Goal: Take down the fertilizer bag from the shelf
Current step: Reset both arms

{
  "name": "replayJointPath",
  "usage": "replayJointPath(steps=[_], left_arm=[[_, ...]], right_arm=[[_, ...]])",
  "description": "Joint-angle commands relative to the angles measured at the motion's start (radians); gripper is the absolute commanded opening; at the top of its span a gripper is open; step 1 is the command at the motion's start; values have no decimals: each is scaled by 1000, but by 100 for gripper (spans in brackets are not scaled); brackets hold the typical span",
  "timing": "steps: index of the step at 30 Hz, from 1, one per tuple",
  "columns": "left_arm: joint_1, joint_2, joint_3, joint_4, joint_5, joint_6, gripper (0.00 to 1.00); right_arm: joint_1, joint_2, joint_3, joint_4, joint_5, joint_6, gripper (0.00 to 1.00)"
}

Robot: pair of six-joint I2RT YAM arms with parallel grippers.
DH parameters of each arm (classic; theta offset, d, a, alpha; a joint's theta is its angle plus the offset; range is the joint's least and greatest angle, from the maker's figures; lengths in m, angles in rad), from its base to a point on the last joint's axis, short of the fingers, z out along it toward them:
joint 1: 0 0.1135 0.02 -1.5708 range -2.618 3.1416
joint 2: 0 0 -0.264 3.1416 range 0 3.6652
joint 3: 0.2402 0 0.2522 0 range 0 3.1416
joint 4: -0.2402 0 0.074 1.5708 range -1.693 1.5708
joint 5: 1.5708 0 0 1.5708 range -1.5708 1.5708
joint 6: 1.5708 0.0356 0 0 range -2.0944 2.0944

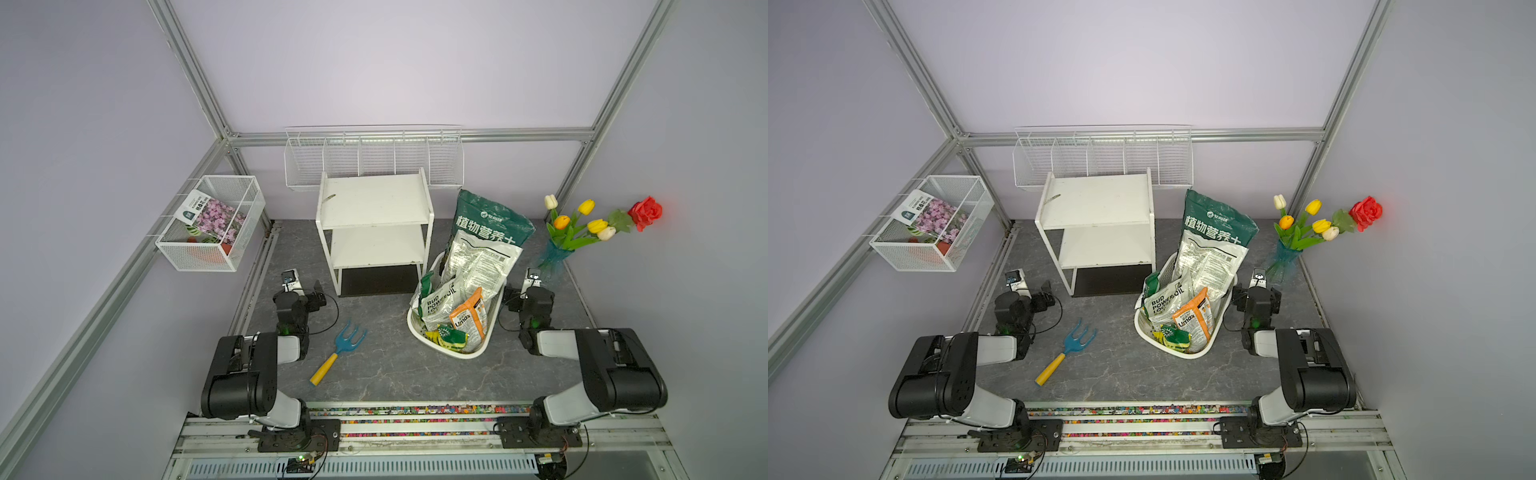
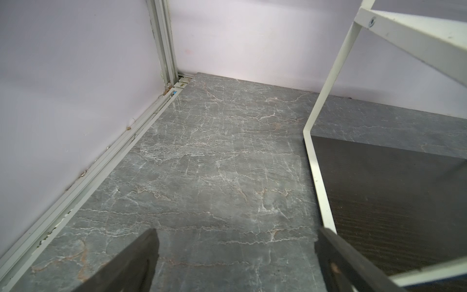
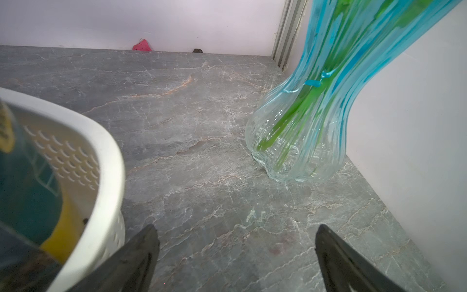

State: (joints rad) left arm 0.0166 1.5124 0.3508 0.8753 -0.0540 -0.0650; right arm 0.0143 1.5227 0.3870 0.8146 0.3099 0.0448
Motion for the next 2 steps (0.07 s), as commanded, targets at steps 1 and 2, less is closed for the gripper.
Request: replayJointPath(steps=[1, 2], left_arm=[[-4, -7, 18, 13, 10, 18, 100], [-4, -6, 19, 12, 10, 18, 100]], right_arm=[[40, -2, 21, -17, -101, 8, 99], [40, -3, 19, -15, -102, 9, 99]])
